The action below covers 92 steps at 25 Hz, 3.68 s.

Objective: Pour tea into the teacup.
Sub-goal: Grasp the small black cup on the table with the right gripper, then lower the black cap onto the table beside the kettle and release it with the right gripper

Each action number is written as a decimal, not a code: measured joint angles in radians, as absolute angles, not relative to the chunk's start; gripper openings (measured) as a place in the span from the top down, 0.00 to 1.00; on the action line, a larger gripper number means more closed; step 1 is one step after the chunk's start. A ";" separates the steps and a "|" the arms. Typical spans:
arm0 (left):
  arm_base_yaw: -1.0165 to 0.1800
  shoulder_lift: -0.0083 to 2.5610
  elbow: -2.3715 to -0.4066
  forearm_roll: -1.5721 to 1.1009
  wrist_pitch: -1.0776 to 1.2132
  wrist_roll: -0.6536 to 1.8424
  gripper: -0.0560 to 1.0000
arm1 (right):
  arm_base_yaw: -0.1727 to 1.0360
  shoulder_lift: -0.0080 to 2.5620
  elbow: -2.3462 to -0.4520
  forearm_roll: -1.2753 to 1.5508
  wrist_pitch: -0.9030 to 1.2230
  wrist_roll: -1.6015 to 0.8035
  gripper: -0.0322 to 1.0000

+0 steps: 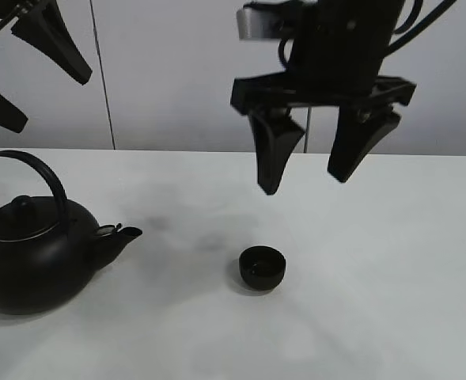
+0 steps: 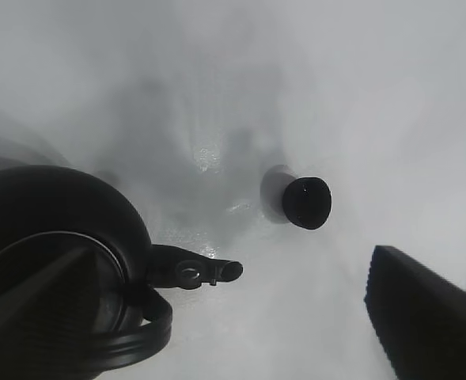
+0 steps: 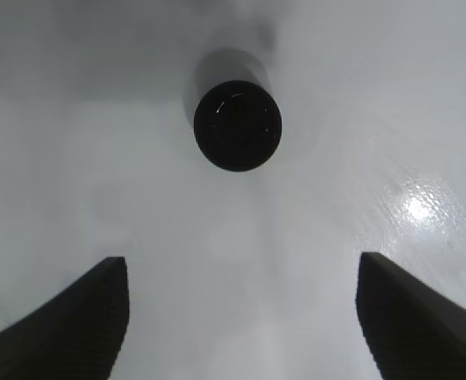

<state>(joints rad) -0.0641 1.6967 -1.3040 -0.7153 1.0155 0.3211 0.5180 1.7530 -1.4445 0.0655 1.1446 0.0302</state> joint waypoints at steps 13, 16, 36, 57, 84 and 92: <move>-0.064 1.697 -1.304 -0.715 1.015 0.321 0.33 | 0.528 2.051 -1.445 0.094 0.990 0.064 0.44; -0.064 1.697 -1.304 -0.715 1.015 0.321 0.33 | 0.528 2.075 -1.446 0.097 0.956 0.079 0.44; -0.064 1.697 -1.304 -0.716 1.015 0.321 0.33 | 0.528 2.146 -1.450 0.094 0.868 0.126 0.52; -0.064 1.697 -1.304 -0.716 1.012 0.321 0.33 | 0.644 2.097 -1.460 0.168 0.785 0.100 0.58; -0.064 1.697 -1.304 -0.716 1.008 0.321 0.33 | 0.672 2.155 -1.460 0.177 0.683 0.105 0.58; -0.064 1.697 -1.304 -0.716 1.007 0.321 0.33 | 0.672 2.169 -1.460 0.183 0.685 0.105 0.58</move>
